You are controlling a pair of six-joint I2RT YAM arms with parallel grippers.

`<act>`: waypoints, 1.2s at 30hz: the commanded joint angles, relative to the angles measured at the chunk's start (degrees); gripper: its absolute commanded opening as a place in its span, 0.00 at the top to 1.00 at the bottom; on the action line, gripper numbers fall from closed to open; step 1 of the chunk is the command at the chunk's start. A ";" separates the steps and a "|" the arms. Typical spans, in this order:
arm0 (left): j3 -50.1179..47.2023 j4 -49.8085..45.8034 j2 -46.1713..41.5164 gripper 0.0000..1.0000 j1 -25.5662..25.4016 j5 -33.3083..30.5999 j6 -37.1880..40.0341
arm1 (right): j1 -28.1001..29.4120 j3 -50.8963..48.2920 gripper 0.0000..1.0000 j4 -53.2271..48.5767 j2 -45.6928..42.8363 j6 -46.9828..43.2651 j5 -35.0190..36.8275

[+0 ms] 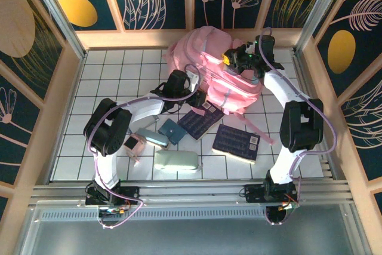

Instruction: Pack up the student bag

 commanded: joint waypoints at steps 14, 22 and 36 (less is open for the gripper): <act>-0.92 -7.54 -6.61 0.89 0.24 -9.59 5.49 | 4.29 10.56 1.00 -15.39 -4.77 -23.74 12.93; -2.52 -7.21 -7.91 0.98 0.64 -6.85 3.36 | 8.95 16.97 0.73 -22.96 -0.54 -32.80 20.84; -2.04 3.81 -4.39 1.00 -0.12 4.50 -9.27 | 7.78 -2.53 0.39 -18.55 -19.63 -19.19 30.36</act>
